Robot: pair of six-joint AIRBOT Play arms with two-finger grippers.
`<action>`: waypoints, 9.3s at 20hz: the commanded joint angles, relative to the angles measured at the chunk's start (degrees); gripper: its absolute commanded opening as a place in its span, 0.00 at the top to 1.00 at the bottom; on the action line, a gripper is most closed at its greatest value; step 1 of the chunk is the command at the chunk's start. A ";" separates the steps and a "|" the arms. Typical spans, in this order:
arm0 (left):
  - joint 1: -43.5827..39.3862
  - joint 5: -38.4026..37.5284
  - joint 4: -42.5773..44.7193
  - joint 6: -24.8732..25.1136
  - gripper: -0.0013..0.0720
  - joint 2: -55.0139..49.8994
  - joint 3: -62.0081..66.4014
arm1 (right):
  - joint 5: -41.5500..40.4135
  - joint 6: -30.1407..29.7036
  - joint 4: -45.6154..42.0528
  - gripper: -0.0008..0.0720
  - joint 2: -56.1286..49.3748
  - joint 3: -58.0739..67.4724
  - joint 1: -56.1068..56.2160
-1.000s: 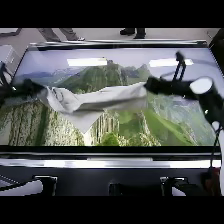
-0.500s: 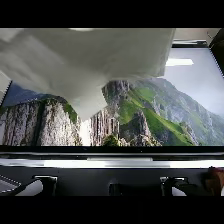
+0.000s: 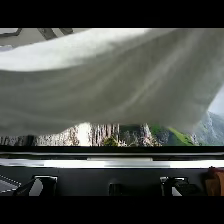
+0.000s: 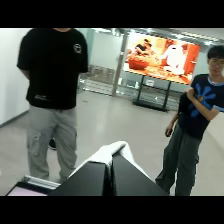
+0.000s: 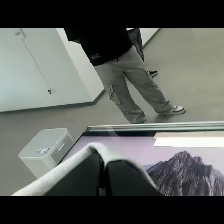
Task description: Fold the clothes and pants, and hang the long-sleeved shirts on hangers.
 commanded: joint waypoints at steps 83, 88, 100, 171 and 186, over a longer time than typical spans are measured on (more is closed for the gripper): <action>-4.04 -22.25 -8.00 8.81 0.20 -32.00 -39.12 | 3.63 -40.19 5.66 0.33 -24.41 -80.56 -34.95; -4.04 -22.21 -8.02 8.81 0.20 -32.00 -39.12 | 3.06 -39.78 6.88 0.34 -24.41 -81.94 -34.82; -1.03 -19.23 -8.17 11.37 0.25 -30.80 -47.87 | 2.03 -41.11 10.14 0.95 -24.35 -86.88 -34.84; -1.31 -18.03 -17.07 10.38 0.96 -7.37 -4.02 | 6.05 -6.12 -13.81 0.95 -4.52 -2.27 2.05; -17.29 12.11 -19.10 24.46 0.96 -68.24 -15.28 | -8.85 -9.05 -21.86 0.95 -57.70 -10.71 1.75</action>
